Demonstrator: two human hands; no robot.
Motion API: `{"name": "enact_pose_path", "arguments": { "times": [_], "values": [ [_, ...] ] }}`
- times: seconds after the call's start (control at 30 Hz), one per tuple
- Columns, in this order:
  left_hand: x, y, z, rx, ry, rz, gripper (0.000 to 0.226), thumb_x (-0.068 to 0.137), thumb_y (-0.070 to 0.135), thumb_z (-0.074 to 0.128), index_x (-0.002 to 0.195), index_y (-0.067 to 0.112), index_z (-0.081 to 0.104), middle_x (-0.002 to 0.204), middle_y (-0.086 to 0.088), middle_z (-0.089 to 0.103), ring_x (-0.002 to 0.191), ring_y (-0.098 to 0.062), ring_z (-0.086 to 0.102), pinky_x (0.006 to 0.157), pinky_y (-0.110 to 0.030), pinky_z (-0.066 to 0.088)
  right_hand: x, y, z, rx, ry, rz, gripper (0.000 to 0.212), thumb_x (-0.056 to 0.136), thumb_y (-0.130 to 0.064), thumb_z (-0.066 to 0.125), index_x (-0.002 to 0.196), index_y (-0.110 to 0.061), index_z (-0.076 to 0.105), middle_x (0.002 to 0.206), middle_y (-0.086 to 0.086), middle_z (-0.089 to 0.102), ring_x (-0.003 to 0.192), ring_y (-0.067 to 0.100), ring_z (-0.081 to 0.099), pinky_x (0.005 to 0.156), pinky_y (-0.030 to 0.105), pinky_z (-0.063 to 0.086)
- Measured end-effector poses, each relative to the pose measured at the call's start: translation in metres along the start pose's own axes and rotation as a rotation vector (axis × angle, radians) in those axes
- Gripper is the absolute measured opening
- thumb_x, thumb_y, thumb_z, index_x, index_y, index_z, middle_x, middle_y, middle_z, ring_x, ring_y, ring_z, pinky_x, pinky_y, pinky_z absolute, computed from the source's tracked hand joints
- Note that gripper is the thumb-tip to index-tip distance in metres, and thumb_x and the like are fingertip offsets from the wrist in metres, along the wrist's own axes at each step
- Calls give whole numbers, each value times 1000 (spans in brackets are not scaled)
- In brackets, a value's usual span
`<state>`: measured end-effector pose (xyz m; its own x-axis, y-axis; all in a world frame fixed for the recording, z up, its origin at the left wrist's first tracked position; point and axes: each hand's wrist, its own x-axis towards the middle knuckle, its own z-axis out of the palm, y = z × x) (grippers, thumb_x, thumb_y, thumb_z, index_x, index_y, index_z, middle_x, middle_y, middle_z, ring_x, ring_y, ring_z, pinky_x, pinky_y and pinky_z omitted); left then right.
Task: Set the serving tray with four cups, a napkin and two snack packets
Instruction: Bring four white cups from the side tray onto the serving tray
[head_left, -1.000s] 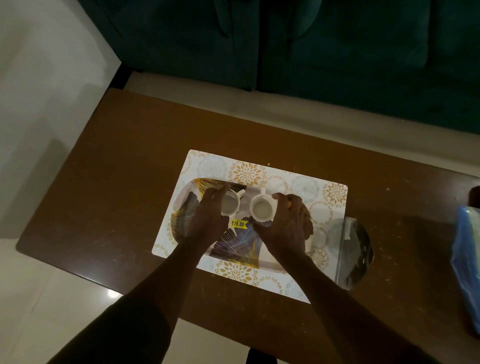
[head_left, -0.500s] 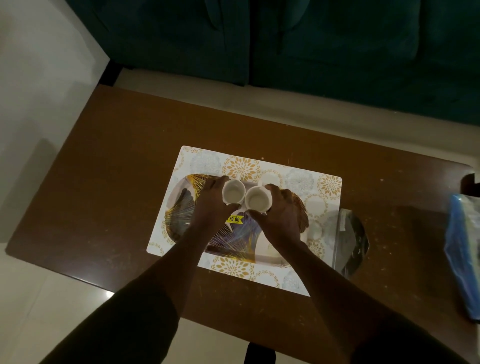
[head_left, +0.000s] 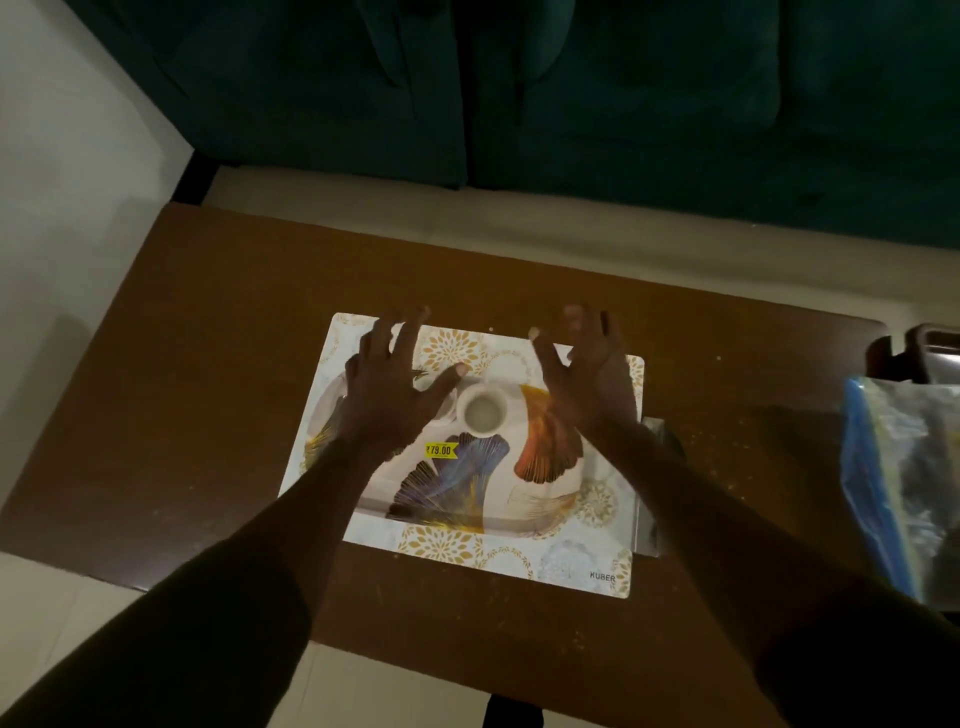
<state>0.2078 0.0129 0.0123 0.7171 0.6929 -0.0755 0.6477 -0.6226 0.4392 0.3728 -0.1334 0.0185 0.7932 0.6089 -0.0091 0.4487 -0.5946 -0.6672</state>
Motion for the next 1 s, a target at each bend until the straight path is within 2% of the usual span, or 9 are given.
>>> {"name": "enact_pose_path", "arguments": {
  "times": [0.07, 0.13, 0.23, 0.4, 0.5, 0.63, 0.7, 0.87, 1.0],
  "values": [
    [16, 29, 2, -40, 69, 44, 74, 85, 65, 46, 145, 24, 35, 144, -7, 42, 132, -27, 41, 100, -50, 39, 19, 10, -26, -54, 58, -18, 47, 92, -42, 53, 130, -14, 46, 131, 7, 49, 102, 9, 48, 75, 22, 39],
    [28, 64, 11, -96, 92, 119, 68, 88, 60, 49, 144, 21, 38, 141, -5, 46, 127, -24, 46, 98, -45, 44, 32, 26, -55, -20, 104, 1, 42, 91, -32, 58, 128, -15, 47, 132, 6, 49, 109, 17, 53, 79, 25, 45],
    [41, 126, 36, -193, 23, 213, 67, 90, 54, 52, 146, 24, 31, 145, -3, 42, 129, -23, 46, 99, -41, 46, 40, 67, -107, -6, 147, 78, 42, 87, -21, 62, 127, -17, 48, 135, 4, 46, 104, 22, 60, 83, 33, 55],
    [47, 231, 87, -231, -83, 309, 75, 86, 36, 68, 147, 25, 27, 148, -8, 40, 134, -27, 43, 102, -39, 44, 28, 155, -182, -120, 194, 246, 37, 83, -13, 61, 120, -13, 54, 128, 10, 49, 106, 20, 52, 80, 25, 38],
    [43, 295, 124, -226, -142, 363, 80, 83, 33, 73, 147, 25, 27, 150, -7, 40, 134, -26, 44, 101, -36, 44, 11, 209, -223, -168, 193, 302, 32, 82, -13, 60, 113, -7, 54, 123, 15, 50, 113, 34, 51, 86, 33, 44],
    [34, 363, 172, -259, -232, 367, 85, 81, 28, 75, 149, 27, 24, 153, -5, 35, 137, -25, 41, 105, -40, 45, -11, 270, -268, -137, 266, 409, 31, 84, -18, 61, 113, -10, 54, 123, 11, 51, 99, 32, 60, 78, 35, 47],
    [29, 397, 194, -273, -241, 374, 84, 81, 26, 75, 149, 25, 26, 152, -6, 35, 136, -26, 41, 104, -39, 43, -18, 303, -293, -131, 294, 460, 34, 83, -17, 60, 115, -9, 53, 125, 12, 50, 102, 33, 59, 81, 39, 50],
    [22, 470, 242, -282, -260, 426, 84, 77, 25, 78, 147, 24, 31, 146, -3, 41, 129, -23, 46, 94, -24, 38, -31, 375, -347, -112, 362, 570, 35, 82, -19, 56, 116, -10, 52, 121, 13, 51, 111, 33, 51, 79, 31, 37],
    [18, 521, 281, -293, -330, 448, 86, 77, 27, 78, 148, 23, 30, 148, -6, 38, 134, -25, 37, 105, -33, 38, -25, 424, -381, -75, 314, 595, 75, 63, -54, 39, 122, -8, 49, 122, 15, 54, 117, 34, 49, 86, 37, 43]
  ]
}}
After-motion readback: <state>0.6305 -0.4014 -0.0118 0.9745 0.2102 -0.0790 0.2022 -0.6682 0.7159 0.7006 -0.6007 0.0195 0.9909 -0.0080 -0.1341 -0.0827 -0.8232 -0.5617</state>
